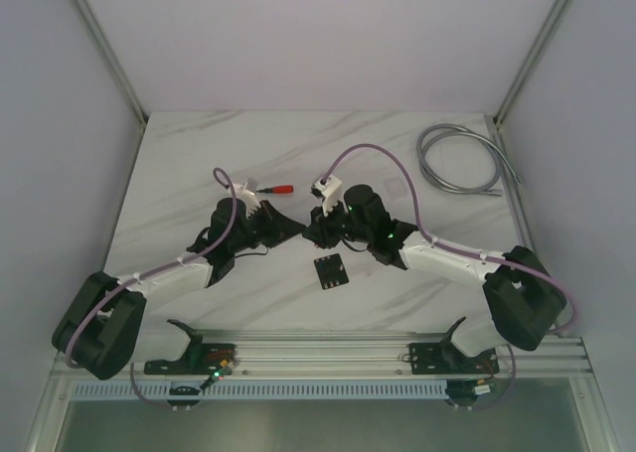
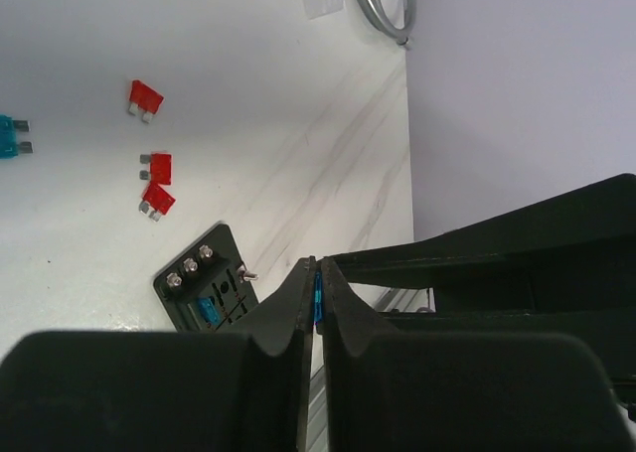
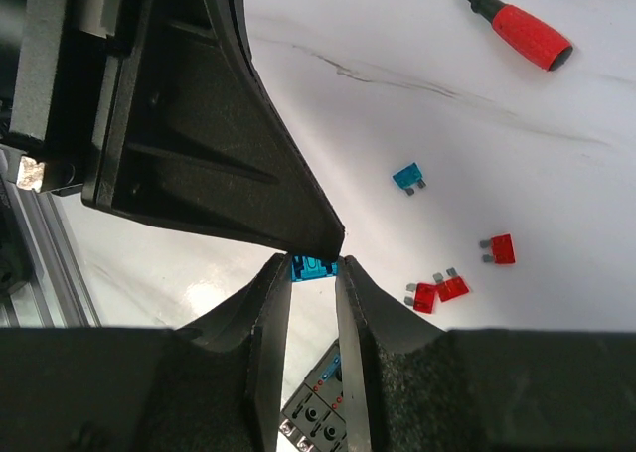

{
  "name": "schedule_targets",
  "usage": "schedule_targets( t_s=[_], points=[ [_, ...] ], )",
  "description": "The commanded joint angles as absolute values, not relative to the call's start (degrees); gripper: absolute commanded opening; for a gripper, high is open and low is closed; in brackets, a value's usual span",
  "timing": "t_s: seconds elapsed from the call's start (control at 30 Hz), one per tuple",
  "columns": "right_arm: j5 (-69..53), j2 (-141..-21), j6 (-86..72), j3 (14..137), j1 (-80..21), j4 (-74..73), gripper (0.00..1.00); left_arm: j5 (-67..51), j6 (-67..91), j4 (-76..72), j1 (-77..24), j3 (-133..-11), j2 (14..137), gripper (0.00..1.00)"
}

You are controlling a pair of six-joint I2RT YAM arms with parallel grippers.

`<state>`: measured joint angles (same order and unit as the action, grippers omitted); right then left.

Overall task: Snap on the fuse box
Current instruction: Pick up the fuse from the center of the board.

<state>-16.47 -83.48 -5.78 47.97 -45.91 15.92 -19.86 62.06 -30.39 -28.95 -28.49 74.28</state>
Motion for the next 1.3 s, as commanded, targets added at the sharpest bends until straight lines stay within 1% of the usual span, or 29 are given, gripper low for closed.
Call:
schedule_targets(
  t_s=[0.0,0.13,0.2,0.23,0.37,0.6,0.87,1.0,1.27],
  points=[
    [-15.93,-81.78,-6.50,49.70,-46.83,18.75,0.21,-19.25,62.09,-30.33,-29.35,-28.34,72.17,0.10],
    [-15.51,-81.46,-7.01,50.07,-46.86,18.45,0.22,-19.21,61.92,-29.86,-29.64,-28.47,70.31,0.00],
    [-15.19,-80.87,-8.26,49.99,-46.87,18.83,0.29,-18.88,61.83,-29.41,-29.62,-28.49,69.19,0.00],
    [-14.71,-80.28,-9.16,49.61,-46.85,19.54,0.30,-18.63,61.79,-29.18,-29.62,-28.48,68.56,0.00],
    [-10.45,-76.86,-16.01,47.23,-46.77,23.59,0.33,-17.74,61.97,-28.91,-29.64,-28.25,65.90,0.00],
    [-10.21,-70.97,-33.09,38.77,-46.58,40.21,0.41,-18.03,64.23,-32.93,-29.72,-27.21,62.14,0.00],
    [-10.27,-70.96,-46.07,32.73,-46.58,54.63,0.41,-16.48,68.10,-37.09,-30.01,-26.13,57.26,0.00],
    [-8.53,-71.11,-48.95,29.92,-46.58,59.85,0.38,-14.49,69.73,-37.27,-30.30,-25.55,54.08,0.00],
    [-12.33,-74.57,-53.29,29.57,-46.67,70.56,0.34,-14.21,73.22,-40.47,-31.44,-25.01,53.17,0.00]
  ],
)
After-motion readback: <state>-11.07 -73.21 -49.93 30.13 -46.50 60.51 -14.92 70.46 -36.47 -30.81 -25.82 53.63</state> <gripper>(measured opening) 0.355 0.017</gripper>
